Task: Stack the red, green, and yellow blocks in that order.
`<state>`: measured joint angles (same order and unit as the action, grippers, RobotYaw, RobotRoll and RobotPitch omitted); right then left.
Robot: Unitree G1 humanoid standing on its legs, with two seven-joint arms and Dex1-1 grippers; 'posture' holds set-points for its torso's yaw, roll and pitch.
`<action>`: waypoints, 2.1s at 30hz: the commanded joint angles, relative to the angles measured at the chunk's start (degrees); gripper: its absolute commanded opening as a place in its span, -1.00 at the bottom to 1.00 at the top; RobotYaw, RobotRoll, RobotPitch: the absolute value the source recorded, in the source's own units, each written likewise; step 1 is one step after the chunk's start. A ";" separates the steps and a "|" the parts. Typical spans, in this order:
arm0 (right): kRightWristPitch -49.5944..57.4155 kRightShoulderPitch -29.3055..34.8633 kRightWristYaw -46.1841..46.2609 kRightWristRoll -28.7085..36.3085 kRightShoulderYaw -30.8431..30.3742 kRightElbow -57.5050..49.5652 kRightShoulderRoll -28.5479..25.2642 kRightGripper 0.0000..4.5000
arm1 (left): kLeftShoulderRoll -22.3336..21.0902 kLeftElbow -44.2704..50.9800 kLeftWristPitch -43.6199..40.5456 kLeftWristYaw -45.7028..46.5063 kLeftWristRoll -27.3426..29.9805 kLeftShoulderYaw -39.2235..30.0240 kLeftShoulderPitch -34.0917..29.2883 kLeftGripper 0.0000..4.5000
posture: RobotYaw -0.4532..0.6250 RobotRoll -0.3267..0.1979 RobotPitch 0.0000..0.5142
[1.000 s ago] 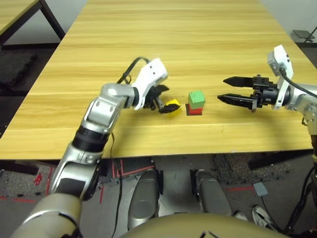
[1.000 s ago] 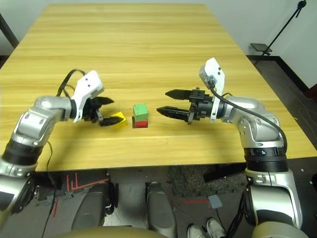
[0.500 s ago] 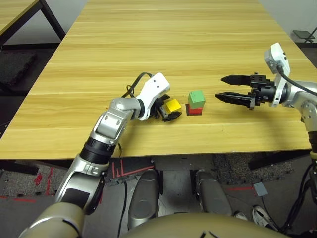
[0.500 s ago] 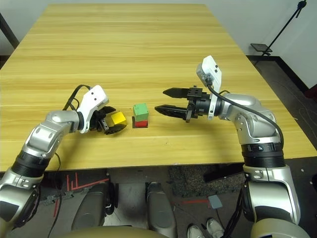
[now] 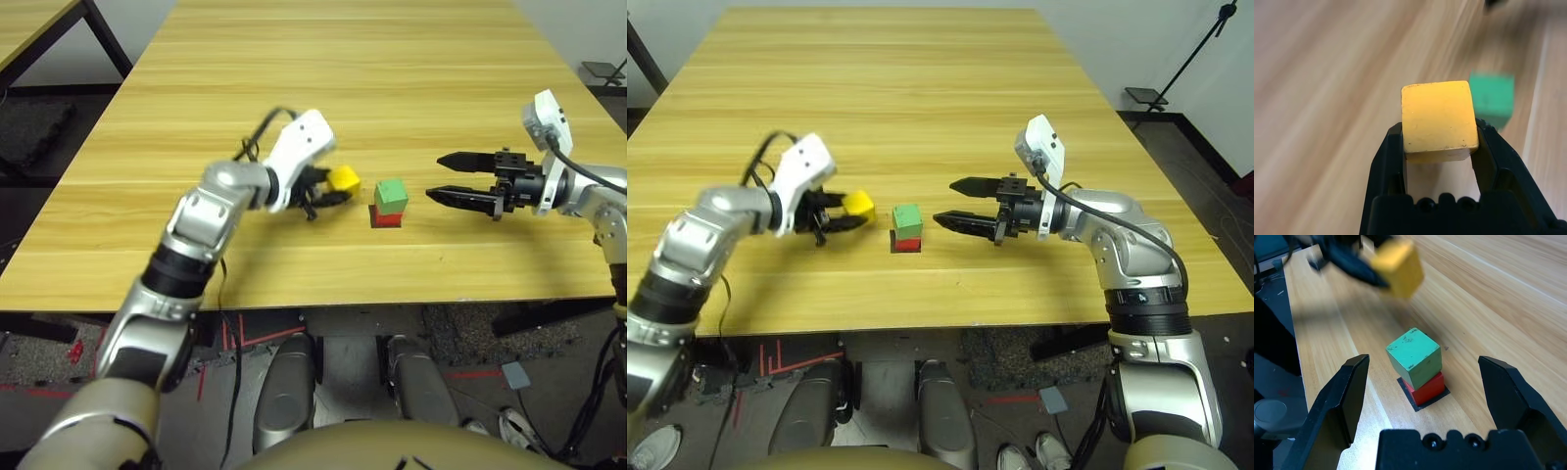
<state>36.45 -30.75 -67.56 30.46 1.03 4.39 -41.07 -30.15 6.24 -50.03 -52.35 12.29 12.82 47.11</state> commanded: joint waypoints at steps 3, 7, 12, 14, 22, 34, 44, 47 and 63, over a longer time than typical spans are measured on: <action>0.06 0.90 0.53 0.36 0.66 -0.93 0.07 1.00 | 2.47 -1.52 -2.15 -1.09 1.82 2.73 4.33 -0.15 | 0.07 -0.18 -0.68; 0.12 1.39 0.91 0.54 0.93 -1.37 0.08 1.00 | 5.07 -3.77 -1.41 -0.91 1.50 4.79 5.25 -0.15 | 0.05 -0.17 -0.69; 0.46 2.50 1.49 0.81 1.57 -2.50 -0.20 1.00 | 6.86 -6.26 0.50 -1.59 0.81 8.01 5.10 -0.15 | 0.02 -0.16 -0.69; 0.63 2.83 1.75 0.92 1.74 -2.96 -0.22 1.00 | 7.16 -7.18 1.32 -1.73 0.42 8.89 4.96 -0.15 | 0.00 -0.15 -0.68; 1.30 4.50 2.44 1.29 2.77 -4.59 -0.30 1.00 | 7.47 -10.63 4.09 -2.57 -1.05 10.41 4.66 -0.15 | -0.02 -0.15 -0.66; 2.04 5.79 2.93 1.70 3.42 -5.71 -0.99 1.00 | 8.64 -10.56 4.88 -2.79 -1.63 10.66 3.32 -0.15 | -0.04 -0.19 -0.63; 2.09 5.25 2.95 1.98 2.92 -5.12 -1.58 1.00 | 8.04 -10.77 5.02 -3.50 -1.99 11.24 3.00 0.20 | -0.02 -0.22 -0.59; 1.93 5.36 2.79 1.89 2.97 -4.68 -1.79 1.00 | 9.11 -10.76 5.24 -2.07 -1.98 10.29 2.71 0.63 | 0.00 -0.22 -0.60; -12.00 0.76 19.92 -0.77 19.00 21.21 2.13 1.00 | 23.45 17.14 1.83 40.42 0.75 -30.42 -14.79 0.97 | 0.11 -0.29 -0.73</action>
<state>29.67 -29.56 -52.01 32.02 17.71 19.49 -40.47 -6.48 22.43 -51.09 -16.32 16.73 -16.50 36.50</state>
